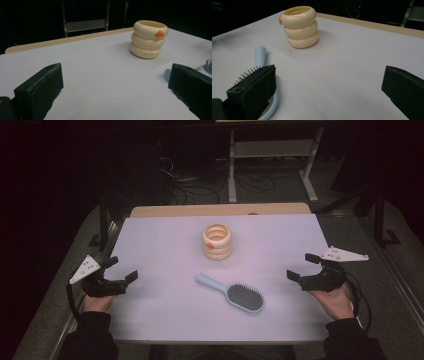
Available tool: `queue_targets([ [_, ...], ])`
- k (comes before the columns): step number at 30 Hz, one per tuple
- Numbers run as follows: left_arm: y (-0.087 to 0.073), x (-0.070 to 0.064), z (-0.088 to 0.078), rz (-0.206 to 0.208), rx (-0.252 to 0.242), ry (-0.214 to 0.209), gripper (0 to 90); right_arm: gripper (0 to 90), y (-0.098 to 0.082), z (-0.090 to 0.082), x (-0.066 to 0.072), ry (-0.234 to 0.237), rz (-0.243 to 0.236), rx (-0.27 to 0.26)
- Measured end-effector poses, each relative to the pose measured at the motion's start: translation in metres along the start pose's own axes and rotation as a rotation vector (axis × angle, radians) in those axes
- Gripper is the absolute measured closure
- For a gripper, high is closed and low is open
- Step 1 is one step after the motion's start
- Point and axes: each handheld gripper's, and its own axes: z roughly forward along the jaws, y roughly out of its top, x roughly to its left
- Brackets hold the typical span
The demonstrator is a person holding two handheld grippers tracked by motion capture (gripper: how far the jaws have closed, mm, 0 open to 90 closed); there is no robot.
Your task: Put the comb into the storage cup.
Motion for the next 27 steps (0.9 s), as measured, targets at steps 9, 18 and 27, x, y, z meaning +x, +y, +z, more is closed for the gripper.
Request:
queue_targets([
  [9, 0.0003, 0.0001, -0.0002, -0.002, -0.003, -0.007, 0.0, 0.0, -0.0009, -0.0018, 0.0009, -0.009, -0.004, -0.011],
  [18, 0.0021, -0.0037, 0.0003, 0.011, -0.003, -0.015, 0.0, 0.0, -0.0012, -0.0011, 0.0026, -0.008, -0.009, -0.005],
  [27, 0.0052, -0.0068, 0.0014, 0.017, -0.002, -0.022, 0.0, 0.0, -0.0011, -0.0065, 0.0023, -0.024, -0.002, -0.030],
])
